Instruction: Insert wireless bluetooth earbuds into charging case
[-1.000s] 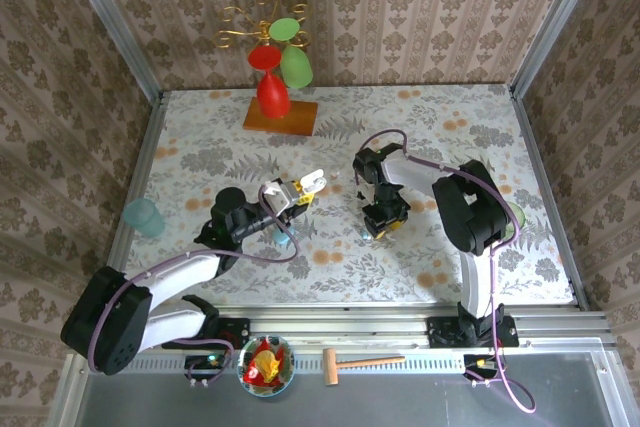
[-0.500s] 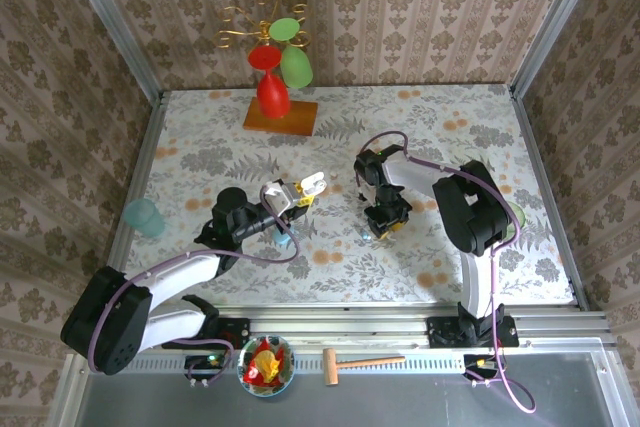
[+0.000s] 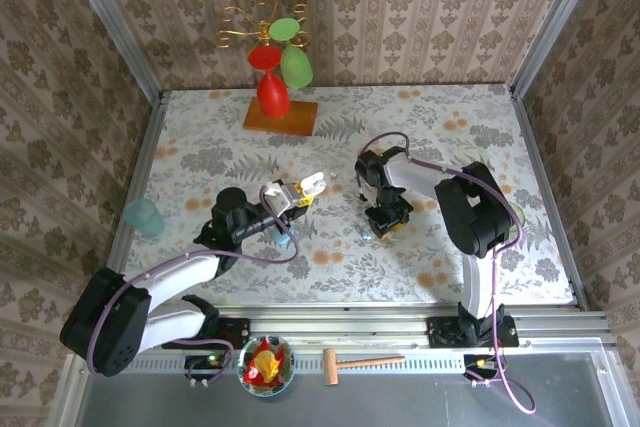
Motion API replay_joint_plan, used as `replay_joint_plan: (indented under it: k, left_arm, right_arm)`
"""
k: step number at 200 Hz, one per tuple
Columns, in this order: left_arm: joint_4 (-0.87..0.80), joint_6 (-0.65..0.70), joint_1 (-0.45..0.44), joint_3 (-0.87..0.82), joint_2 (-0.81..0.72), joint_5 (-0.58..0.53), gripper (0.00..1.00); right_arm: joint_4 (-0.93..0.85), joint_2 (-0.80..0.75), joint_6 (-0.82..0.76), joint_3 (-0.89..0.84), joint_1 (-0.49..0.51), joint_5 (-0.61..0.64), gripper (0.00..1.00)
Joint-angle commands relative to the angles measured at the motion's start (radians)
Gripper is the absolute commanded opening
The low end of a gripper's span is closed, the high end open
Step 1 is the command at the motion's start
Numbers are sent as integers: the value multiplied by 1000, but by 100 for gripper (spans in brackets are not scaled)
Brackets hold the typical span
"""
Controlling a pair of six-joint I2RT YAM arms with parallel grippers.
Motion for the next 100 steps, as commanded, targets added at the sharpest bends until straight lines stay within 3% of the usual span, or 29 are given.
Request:
replay_joint_plan:
  k: [1, 100]
  left_arm:
    - [12, 26, 7, 14, -11, 8, 4]
    - [15, 28, 7, 11, -7, 6, 4]
  right_arm:
    - [-67, -13, -4, -41, 5, -23, 38]
    - [-41, -26, 21, -50, 1, -23, 24]
